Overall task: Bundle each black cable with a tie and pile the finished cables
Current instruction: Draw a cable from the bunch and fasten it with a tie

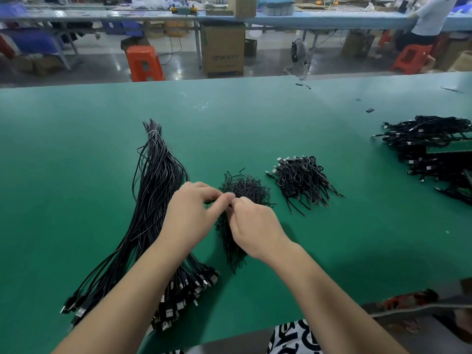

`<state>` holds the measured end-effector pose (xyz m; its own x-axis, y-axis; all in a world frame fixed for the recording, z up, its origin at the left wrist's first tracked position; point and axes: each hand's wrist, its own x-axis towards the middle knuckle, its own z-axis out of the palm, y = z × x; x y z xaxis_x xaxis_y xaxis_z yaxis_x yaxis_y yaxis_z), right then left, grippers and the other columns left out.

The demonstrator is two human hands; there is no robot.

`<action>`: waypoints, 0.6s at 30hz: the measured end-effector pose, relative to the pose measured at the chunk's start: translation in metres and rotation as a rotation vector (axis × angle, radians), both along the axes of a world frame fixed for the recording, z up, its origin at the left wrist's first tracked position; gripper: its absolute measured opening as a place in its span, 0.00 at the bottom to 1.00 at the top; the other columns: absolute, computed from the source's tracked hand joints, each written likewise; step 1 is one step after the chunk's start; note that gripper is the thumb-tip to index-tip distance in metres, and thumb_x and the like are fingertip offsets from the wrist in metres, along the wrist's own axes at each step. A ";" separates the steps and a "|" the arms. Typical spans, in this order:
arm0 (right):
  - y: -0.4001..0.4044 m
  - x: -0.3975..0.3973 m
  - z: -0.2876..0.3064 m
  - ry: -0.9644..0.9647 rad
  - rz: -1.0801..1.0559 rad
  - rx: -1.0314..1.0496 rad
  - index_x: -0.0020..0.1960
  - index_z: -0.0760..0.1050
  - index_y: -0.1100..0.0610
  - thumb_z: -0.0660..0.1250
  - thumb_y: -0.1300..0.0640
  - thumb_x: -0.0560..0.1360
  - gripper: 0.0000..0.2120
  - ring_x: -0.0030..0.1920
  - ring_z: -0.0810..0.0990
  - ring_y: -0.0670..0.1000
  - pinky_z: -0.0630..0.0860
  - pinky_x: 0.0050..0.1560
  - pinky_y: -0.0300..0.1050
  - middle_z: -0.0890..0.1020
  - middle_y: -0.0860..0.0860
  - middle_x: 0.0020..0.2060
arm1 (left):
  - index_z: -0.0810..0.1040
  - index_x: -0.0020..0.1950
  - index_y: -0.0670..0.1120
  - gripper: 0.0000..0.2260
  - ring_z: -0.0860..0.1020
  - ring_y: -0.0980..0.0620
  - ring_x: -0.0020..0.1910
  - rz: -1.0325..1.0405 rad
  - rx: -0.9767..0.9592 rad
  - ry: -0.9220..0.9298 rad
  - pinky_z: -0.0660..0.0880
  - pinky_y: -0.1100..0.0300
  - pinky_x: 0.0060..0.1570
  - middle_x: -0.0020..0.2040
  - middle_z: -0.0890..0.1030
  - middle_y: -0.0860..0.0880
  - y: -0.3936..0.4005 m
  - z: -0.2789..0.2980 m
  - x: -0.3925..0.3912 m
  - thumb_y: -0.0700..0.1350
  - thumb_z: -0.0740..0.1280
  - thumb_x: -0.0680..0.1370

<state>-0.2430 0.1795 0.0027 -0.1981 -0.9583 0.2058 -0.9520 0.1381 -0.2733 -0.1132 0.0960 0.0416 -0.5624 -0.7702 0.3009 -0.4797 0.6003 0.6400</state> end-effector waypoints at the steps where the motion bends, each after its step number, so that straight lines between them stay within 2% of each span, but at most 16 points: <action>1: 0.000 0.000 0.000 0.020 -0.005 0.001 0.59 0.73 0.58 0.51 0.53 0.84 0.15 0.43 0.80 0.61 0.68 0.39 0.51 0.78 0.54 0.48 | 0.87 0.45 0.52 0.07 0.76 0.51 0.50 -0.016 -0.057 -0.027 0.73 0.53 0.53 0.45 0.83 0.56 0.001 0.000 0.000 0.53 0.71 0.77; 4: -0.001 0.003 -0.001 0.087 -0.006 0.009 0.56 0.72 0.57 0.51 0.53 0.84 0.13 0.42 0.81 0.60 0.67 0.36 0.50 0.78 0.53 0.47 | 0.88 0.46 0.49 0.03 0.76 0.46 0.50 -0.025 -0.202 -0.096 0.75 0.48 0.50 0.46 0.84 0.53 0.005 -0.001 -0.001 0.46 0.74 0.76; 10: -0.003 0.009 -0.005 0.073 -0.065 0.034 0.56 0.70 0.56 0.57 0.55 0.83 0.06 0.42 0.81 0.58 0.63 0.36 0.48 0.77 0.52 0.49 | 0.84 0.46 0.47 0.02 0.75 0.47 0.50 0.021 -0.266 -0.153 0.76 0.53 0.42 0.46 0.80 0.51 0.011 -0.004 -0.007 0.44 0.72 0.76; 15: -0.005 0.008 -0.004 0.006 -0.113 0.024 0.55 0.69 0.55 0.58 0.56 0.83 0.03 0.42 0.79 0.57 0.62 0.37 0.46 0.75 0.51 0.49 | 0.79 0.41 0.41 0.06 0.76 0.41 0.41 -0.029 -0.533 -0.307 0.77 0.49 0.39 0.40 0.78 0.43 0.016 -0.008 -0.011 0.36 0.75 0.70; 16: -0.006 0.007 -0.004 -0.032 -0.105 0.020 0.54 0.69 0.55 0.58 0.56 0.83 0.03 0.43 0.78 0.57 0.63 0.38 0.47 0.74 0.51 0.49 | 0.78 0.41 0.41 0.06 0.76 0.41 0.40 -0.034 -0.563 -0.333 0.77 0.48 0.38 0.39 0.77 0.43 0.016 -0.009 -0.011 0.36 0.74 0.70; 18: -0.007 0.004 0.000 -0.232 -0.072 0.027 0.53 0.70 0.56 0.58 0.56 0.83 0.05 0.45 0.76 0.56 0.68 0.42 0.50 0.74 0.50 0.48 | 0.77 0.42 0.41 0.06 0.75 0.40 0.40 -0.040 -0.592 -0.364 0.76 0.48 0.38 0.40 0.77 0.42 0.014 -0.011 -0.010 0.35 0.73 0.70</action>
<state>-0.2391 0.1727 0.0027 -0.3054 -0.9445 0.1208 -0.8514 0.2141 -0.4788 -0.1233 0.1104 0.0304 -0.7314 -0.5113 0.4513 -0.5721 0.8202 0.0019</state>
